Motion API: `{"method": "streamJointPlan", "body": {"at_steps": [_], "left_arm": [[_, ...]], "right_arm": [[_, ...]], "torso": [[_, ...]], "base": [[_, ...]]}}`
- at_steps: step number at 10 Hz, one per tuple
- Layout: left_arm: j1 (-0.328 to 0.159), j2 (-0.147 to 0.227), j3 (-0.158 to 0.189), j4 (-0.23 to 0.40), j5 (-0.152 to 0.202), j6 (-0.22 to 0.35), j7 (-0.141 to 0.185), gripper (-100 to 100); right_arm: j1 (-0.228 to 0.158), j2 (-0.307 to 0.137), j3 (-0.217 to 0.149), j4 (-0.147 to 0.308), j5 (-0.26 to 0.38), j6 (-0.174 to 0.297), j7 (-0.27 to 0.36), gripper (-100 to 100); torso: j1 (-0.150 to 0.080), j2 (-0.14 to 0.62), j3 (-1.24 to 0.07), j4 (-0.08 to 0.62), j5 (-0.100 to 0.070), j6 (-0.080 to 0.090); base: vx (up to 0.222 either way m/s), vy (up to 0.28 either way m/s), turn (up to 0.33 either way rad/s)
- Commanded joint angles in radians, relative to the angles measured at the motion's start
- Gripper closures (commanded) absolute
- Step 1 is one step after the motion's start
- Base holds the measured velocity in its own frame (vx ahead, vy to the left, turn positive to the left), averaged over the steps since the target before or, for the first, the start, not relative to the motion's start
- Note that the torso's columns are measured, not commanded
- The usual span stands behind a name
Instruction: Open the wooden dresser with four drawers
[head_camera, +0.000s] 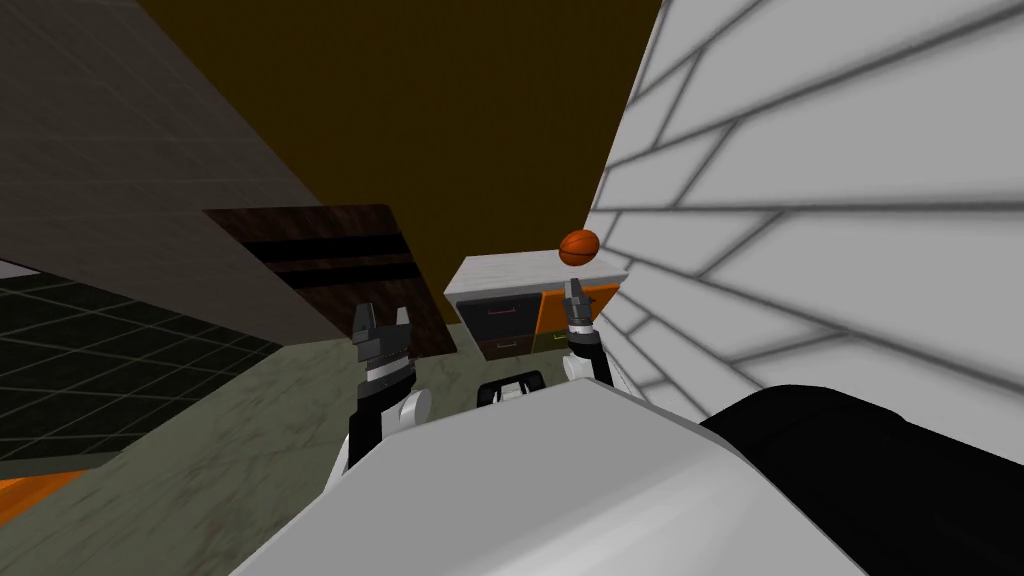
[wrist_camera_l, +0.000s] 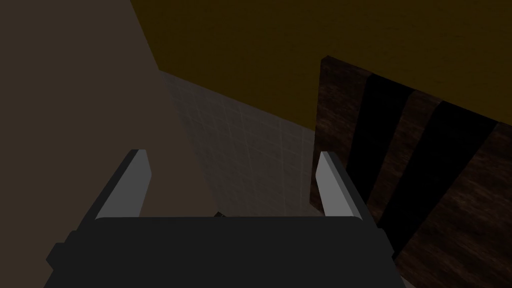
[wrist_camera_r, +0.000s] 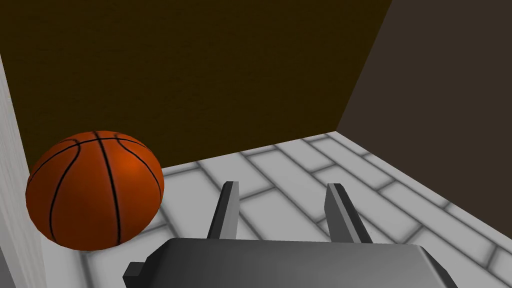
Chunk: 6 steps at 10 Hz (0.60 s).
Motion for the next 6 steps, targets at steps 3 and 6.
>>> {"method": "streamJointPlan", "body": {"at_steps": [3, 6], "left_arm": [[0.000, 0.000, 0.000, 0.000, 0.000, 0.000, 0.000, 0], [0.000, 0.000, 0.000, 0.000, 0.000, 0.000, 0.000, 0]], "right_arm": [[-0.001, -0.039, -0.004, 0.003, 0.018, 0.009, 0.006, -100], [-0.002, -0.112, -0.020, 0.015, 0.093, 0.044, 0.030, -100]], "torso": [[0.000, 0.221, -0.443, 0.221, 0.000, 0.000], [0.001, 0.267, -0.536, 0.267, 0.000, 0.000]], "base": [[0.001, 0.003, 0.010], [-0.009, 0.029, 0.077]]}}
